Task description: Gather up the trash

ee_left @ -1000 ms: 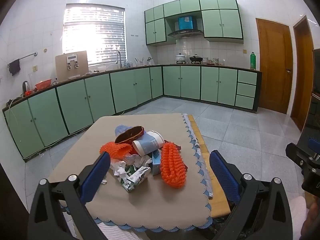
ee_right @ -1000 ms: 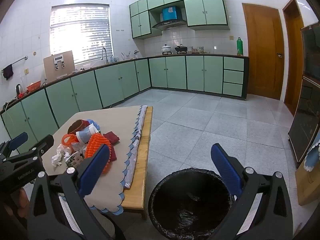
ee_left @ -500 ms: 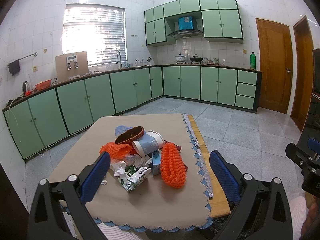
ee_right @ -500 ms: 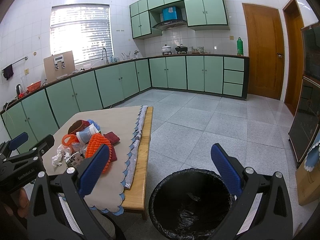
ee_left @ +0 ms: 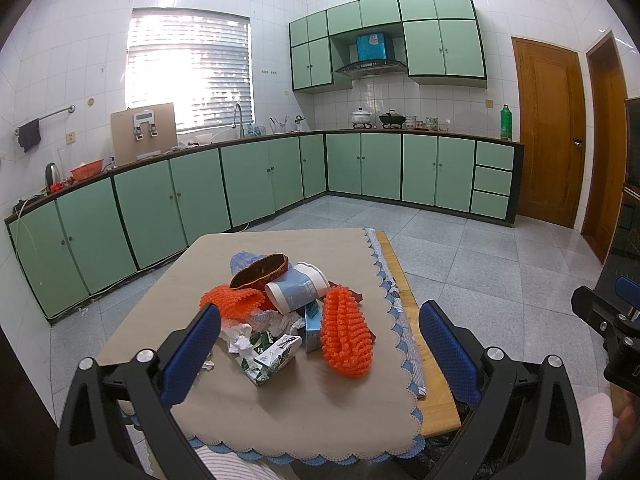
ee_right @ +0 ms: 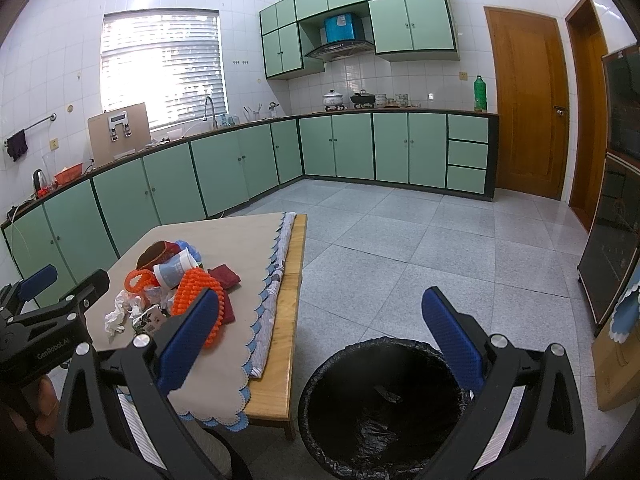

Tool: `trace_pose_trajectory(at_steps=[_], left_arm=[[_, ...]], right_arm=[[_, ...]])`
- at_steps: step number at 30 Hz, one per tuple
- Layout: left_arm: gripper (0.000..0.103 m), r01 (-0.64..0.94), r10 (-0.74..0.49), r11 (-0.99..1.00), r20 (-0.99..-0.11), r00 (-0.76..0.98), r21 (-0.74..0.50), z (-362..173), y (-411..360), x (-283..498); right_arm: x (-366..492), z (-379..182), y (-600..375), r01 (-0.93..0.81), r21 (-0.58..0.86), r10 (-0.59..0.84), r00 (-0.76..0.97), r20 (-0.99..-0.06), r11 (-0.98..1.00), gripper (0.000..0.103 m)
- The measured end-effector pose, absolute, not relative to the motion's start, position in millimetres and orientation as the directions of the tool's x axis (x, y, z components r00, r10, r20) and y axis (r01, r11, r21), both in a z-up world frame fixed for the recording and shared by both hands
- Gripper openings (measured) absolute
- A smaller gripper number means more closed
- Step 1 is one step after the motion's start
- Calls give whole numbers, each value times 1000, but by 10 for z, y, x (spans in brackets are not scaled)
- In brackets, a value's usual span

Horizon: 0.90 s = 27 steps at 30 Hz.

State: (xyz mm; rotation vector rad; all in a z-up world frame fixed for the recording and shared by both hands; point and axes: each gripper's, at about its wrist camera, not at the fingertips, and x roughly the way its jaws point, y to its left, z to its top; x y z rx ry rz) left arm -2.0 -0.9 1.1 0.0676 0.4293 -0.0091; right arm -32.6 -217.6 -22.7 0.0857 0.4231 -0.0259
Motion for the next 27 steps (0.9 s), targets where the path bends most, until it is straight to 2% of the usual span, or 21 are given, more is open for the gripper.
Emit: trace_pose_trajectory(at_steps=[27], left_arm=[[97, 23, 5, 998, -417, 909, 62, 70, -22, -27]], right_arm=[[-293, -229, -2139, 41, 80, -5, 911, -411, 996, 98]])
